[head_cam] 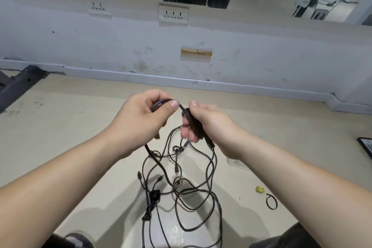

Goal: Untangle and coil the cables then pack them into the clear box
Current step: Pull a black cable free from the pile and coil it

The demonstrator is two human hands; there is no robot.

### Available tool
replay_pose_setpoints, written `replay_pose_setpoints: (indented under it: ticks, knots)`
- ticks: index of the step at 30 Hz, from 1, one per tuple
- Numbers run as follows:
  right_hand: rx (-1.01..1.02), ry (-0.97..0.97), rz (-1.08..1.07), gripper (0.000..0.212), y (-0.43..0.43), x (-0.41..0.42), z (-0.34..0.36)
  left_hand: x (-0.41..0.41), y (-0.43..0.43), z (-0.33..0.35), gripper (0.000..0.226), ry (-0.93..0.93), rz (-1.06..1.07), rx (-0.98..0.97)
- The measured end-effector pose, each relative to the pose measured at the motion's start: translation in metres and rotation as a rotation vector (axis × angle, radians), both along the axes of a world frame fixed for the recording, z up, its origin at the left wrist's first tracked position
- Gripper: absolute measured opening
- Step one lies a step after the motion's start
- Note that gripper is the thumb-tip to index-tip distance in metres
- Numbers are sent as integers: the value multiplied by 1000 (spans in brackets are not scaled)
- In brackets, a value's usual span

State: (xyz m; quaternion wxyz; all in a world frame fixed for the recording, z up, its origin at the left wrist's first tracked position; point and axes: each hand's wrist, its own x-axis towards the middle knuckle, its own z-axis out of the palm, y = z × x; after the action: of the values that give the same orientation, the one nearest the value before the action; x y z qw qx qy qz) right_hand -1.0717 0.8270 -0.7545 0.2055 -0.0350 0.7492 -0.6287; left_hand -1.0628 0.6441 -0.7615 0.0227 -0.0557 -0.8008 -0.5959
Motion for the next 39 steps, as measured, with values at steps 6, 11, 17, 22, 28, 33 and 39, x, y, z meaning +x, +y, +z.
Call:
replay_pose_setpoints:
  ticks: [6, 11, 17, 22, 28, 33, 39]
  knots:
    - [-379, -354, 54, 37, -1, 3, 6, 0, -4, -19, 26, -225, -15, 134]
    - [-482, -504, 156, 33, 9, 0, 8, 13, 13, -36, 60, -521, -194, 172]
    - [-453, -499, 181, 36, 9, 4, -2, 4, 12, -33, 53, -533, -242, 158]
    - [-434, -425, 13, 34, 5, 4, 0, 14, 21, -45, 50, -586, -212, 226]
    - [-690, -378, -238, 43, 2, -11, 3, 28, 34, -57, 31, -588, -230, 206]
    - [-142, 30, -463, 39, 16, -30, -19, 38, 44, -55, 14, -596, -421, -100]
    - [554, 325, -176, 41, 18, -23, -33, 16, 32, -22, 21, -216, -257, -78]
